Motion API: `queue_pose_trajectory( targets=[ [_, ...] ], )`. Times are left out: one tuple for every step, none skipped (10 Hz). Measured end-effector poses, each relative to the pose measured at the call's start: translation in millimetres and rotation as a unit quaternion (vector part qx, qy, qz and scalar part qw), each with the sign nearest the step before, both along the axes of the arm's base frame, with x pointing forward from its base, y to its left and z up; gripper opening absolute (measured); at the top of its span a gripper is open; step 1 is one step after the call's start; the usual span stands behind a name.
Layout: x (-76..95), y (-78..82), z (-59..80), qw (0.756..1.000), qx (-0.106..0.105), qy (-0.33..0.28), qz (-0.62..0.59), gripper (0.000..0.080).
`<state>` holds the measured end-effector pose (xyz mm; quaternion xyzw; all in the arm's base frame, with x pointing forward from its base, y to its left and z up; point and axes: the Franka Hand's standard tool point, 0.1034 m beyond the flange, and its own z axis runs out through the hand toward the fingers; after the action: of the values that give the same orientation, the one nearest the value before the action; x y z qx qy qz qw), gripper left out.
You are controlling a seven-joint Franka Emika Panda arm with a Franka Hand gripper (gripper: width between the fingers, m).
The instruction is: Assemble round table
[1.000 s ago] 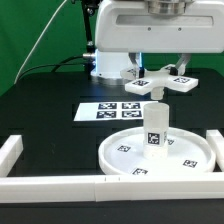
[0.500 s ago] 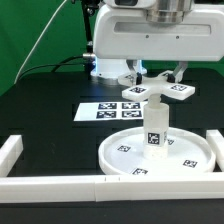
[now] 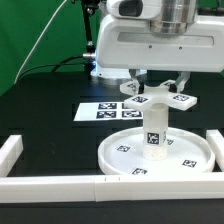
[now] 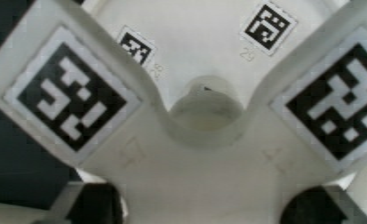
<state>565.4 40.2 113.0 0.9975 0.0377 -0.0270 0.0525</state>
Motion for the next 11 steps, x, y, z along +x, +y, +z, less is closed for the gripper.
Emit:
queue_pose_trajectory(
  targets=[
    [0.3, -1.1, -3.2, 1.000, -0.001, -0.009, 0.001, 0.0437],
    [-0.5, -0.4, -5.4, 1.000, 0.000, -0.026, 0.004, 0.0437],
    [-1.3, -0.6, -5.8, 1.000, 0.000, -0.025, 0.000, 0.0437],
    [-1.2, -0.7, -5.8, 1.000, 0.000, -0.025, 0.000, 0.0437],
    [-1.2, -0.7, -5.8, 1.000, 0.000, -0.025, -0.001, 0.0437],
    [-1.3, -0.3, -6.0, 0.998, -0.001, -0.031, -0.059, 0.0437],
    [-1.1, -0.4, -6.5, 0.992, -0.001, -0.038, -0.119, 0.0437],
    [-1.1, -0.2, -6.8, 0.979, 0.000, -0.047, -0.199, 0.0437],
    [-1.3, -0.1, -7.1, 0.961, 0.000, -0.056, -0.272, 0.0437],
    [-1.5, 0.4, -7.2, 0.937, 0.003, -0.061, -0.345, 0.0437],
    [-1.6, 2.1, -7.3, 0.907, 0.008, -0.065, -0.415, 0.0437]
  ],
)
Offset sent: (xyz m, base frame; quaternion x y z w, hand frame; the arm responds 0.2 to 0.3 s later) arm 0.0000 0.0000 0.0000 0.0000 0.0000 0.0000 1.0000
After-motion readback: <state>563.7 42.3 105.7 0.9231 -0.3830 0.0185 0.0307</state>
